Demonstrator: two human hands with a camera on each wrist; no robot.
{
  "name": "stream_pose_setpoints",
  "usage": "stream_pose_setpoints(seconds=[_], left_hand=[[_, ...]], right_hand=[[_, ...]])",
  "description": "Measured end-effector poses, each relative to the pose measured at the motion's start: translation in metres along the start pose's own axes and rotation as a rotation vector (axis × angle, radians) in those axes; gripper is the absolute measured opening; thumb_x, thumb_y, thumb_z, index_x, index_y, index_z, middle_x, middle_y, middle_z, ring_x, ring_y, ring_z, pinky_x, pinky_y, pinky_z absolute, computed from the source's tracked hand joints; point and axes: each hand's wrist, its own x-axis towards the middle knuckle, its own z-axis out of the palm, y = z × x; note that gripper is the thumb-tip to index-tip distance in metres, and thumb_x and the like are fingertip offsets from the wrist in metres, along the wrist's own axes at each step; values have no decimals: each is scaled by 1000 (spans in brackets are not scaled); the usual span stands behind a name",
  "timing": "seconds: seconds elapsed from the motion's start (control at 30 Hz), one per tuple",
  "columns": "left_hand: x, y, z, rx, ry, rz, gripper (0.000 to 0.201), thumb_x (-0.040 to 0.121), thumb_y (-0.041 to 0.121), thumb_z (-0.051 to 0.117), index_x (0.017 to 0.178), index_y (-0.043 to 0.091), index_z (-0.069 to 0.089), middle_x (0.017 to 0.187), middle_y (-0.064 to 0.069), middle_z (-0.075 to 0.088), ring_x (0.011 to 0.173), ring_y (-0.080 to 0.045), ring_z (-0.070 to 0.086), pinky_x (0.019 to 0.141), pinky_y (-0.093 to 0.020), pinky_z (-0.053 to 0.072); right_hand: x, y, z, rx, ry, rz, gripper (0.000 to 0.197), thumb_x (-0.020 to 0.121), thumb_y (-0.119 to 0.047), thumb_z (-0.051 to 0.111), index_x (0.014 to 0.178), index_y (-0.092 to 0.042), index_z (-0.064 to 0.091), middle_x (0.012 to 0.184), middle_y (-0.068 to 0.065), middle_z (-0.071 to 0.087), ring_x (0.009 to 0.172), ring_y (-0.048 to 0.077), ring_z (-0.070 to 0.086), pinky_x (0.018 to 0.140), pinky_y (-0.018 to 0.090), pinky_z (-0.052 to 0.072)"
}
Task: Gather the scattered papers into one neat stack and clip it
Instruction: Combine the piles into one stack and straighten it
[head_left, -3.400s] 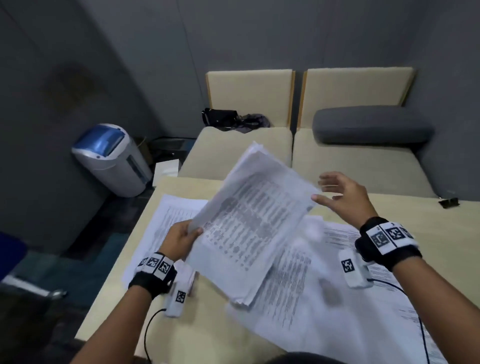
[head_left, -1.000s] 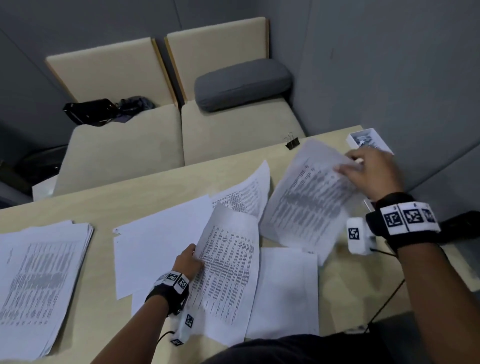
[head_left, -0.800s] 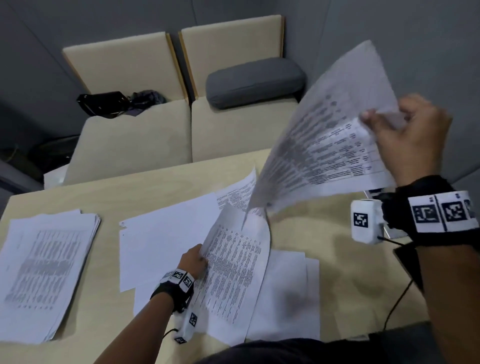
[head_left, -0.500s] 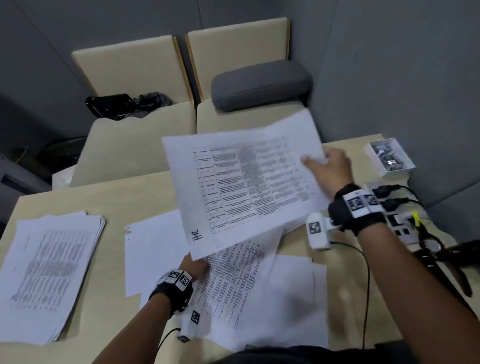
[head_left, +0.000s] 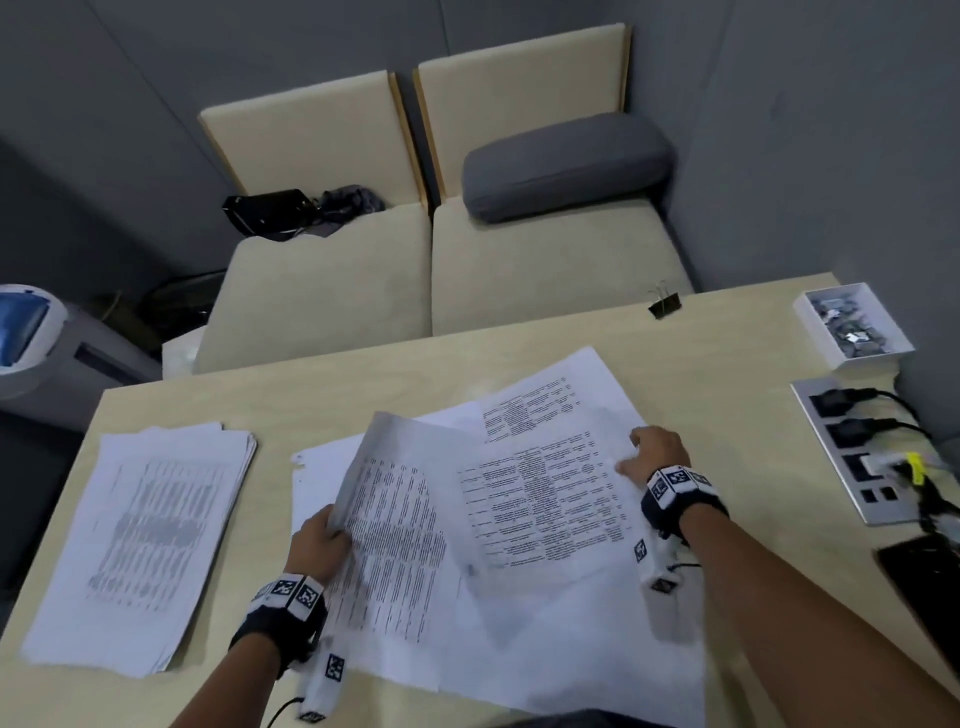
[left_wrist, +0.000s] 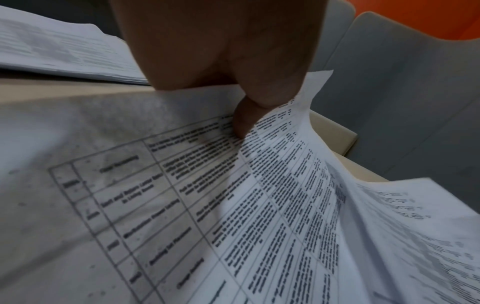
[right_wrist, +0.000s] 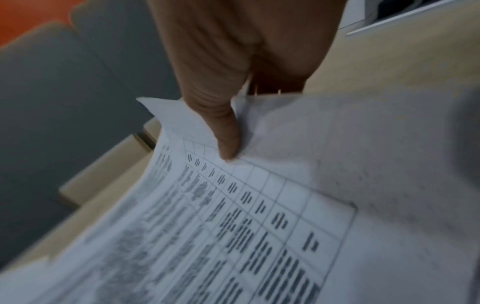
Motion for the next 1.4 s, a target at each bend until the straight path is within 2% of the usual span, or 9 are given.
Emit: stream_pose_setpoints(seconds=[0.27, 0.43, 0.57, 0.73, 0.87, 1.0, 1.13, 1.23, 1.4], left_hand=[[23, 7, -12, -75, 74, 4, 22, 86, 0, 47, 105, 7, 56, 87, -16, 63, 81, -34, 62, 72, -39, 51], [32, 24, -31, -312, 215, 46, 38, 87, -1, 44, 121, 10, 57, 97, -18, 67, 85, -36, 63, 76, -41, 53], [27, 55, -52, -477, 216, 176, 16, 84, -1, 49, 91, 8, 60, 80, -18, 65, 72, -33, 63, 66, -49, 55], [-2, 94, -74, -667, 28, 438, 12, 76, 19, 59, 75, 7, 60, 71, -7, 62, 62, -18, 56, 59, -36, 49], [-34, 110, -84, -856, -168, 556, 31, 71, 7, 58, 92, -16, 61, 86, -14, 65, 75, -21, 62, 69, -31, 51], [-48, 91, -86, -993, -270, 473, 27, 64, -2, 57, 88, -8, 68, 76, -12, 69, 71, -23, 64, 65, -30, 51], [-60, 60, -78, -1196, -360, 328, 30, 85, 37, 57, 95, 14, 73, 89, -9, 74, 77, -22, 70, 81, -38, 51], [-63, 42, -73, -1150, -389, 357, 73, 75, 72, 58, 119, 14, 63, 102, -18, 67, 85, -33, 62, 80, -40, 50], [-74, 47, -92, -931, 10, 543, 55, 70, 32, 83, 112, 1, 64, 90, -17, 69, 83, -30, 68, 59, -32, 52]], right_hand=[[-47, -42, -98, 610, 104, -358, 73, 60, -18, 91, 121, -36, 55, 109, -1, 63, 102, 13, 58, 82, 25, 46], [-121, -79, -198, 480, -179, -697, 43, 61, -2, 84, 75, -42, 77, 79, -17, 75, 73, -6, 66, 69, 11, 51], [-168, -97, -239, 495, -183, -856, 34, 54, 5, 85, 74, -22, 77, 78, -2, 77, 69, 1, 67, 67, 21, 55], [-161, -139, -222, 407, -73, -849, 37, 60, -48, 84, 81, -18, 77, 90, 1, 76, 83, 10, 70, 76, 28, 54], [-136, -174, -178, 167, 108, -858, 43, 69, -41, 82, 106, -22, 72, 132, -10, 59, 120, 10, 55, 106, 41, 44], [-136, -205, -145, -49, 195, -888, 31, 67, -57, 77, 69, -35, 55, 140, -4, 52, 134, 22, 43, 112, 46, 32], [-145, -226, -127, 106, 215, -747, 39, 69, -53, 78, 64, -23, 55, 79, 2, 67, 87, 28, 62, 76, 36, 48], [-146, -237, -114, 215, 284, -707, 38, 67, -45, 85, 79, -12, 70, 80, 8, 69, 87, 30, 63, 74, 36, 49], [-160, -254, -106, 333, 137, -735, 52, 52, -54, 88, 65, -11, 62, 61, -3, 58, 60, 14, 51, 55, 27, 34]])
